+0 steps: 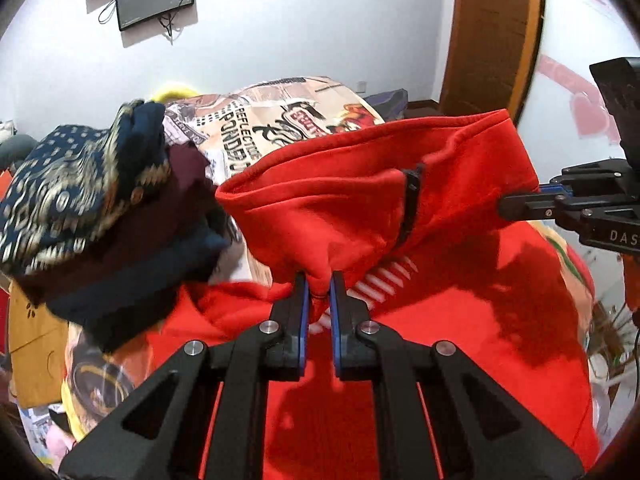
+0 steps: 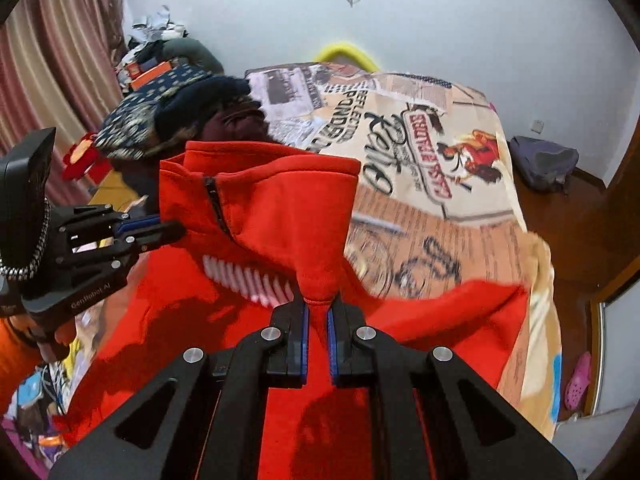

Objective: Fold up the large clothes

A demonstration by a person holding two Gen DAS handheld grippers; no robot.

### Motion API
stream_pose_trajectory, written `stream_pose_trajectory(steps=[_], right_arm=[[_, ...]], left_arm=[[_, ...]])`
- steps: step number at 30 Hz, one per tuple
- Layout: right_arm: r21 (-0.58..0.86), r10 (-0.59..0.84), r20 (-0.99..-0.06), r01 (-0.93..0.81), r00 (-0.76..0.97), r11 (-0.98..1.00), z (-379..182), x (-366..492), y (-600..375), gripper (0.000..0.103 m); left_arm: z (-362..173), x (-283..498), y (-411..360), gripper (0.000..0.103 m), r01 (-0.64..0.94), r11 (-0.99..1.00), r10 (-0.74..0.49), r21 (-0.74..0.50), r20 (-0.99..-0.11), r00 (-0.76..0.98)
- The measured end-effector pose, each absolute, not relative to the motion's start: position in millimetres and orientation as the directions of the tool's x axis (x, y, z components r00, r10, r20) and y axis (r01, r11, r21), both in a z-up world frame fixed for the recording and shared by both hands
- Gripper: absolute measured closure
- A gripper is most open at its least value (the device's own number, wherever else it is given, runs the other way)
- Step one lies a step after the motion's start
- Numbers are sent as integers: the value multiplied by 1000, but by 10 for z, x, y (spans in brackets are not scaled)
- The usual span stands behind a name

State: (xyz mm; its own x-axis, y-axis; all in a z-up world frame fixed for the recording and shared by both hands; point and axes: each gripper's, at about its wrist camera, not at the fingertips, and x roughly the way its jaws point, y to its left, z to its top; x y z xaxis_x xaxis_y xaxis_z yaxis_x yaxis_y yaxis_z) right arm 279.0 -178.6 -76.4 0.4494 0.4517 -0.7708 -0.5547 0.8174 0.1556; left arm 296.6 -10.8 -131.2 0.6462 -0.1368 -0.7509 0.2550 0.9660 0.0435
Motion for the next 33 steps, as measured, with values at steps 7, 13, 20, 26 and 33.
stream_pose_trajectory(steps=[7, 13, 20, 26, 33], right_arm=[[166, 440, -808, -565, 393, 808, -1102, 2295, -1837, 96], [138, 391, -852, -571, 348, 809, -1483, 2087, -1858, 94], [98, 351, -864, -564, 360, 820, -1577, 1913, -1935, 89], [68, 334, -862, -566, 381, 821, -1425, 1805, -2081, 82], [60, 312, -811, -462, 494, 885, -1124, 1938, -2401, 58]], left_arm=[[-1633, 2494, -106, 92, 285, 958, -145, 36, -797, 587], [-2075, 2228, 12, 91, 261, 965, -140, -8, -861, 490], [-2317, 1954, 424, 79, 170, 984, -115, -43, -892, 438], [-2017, 1972, 820, 58, 71, 997, -65, -34, -867, 495], [-1736, 2412, 1119, 41, -69, 995, -20, -70, -835, 550]])
